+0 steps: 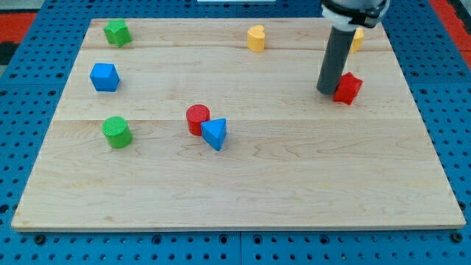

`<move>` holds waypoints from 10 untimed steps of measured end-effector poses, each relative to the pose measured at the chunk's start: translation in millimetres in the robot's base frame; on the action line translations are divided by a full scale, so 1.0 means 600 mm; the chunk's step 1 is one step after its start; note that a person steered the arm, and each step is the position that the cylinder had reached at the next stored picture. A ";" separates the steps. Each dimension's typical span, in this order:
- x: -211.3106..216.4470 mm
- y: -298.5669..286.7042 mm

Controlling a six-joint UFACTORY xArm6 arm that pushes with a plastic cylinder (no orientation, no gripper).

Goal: Push red circle towards the red star

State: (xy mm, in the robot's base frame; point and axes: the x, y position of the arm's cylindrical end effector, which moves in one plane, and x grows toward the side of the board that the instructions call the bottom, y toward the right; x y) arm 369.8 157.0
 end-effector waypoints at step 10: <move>0.101 -0.375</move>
State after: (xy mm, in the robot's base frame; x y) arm 430.6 -68.1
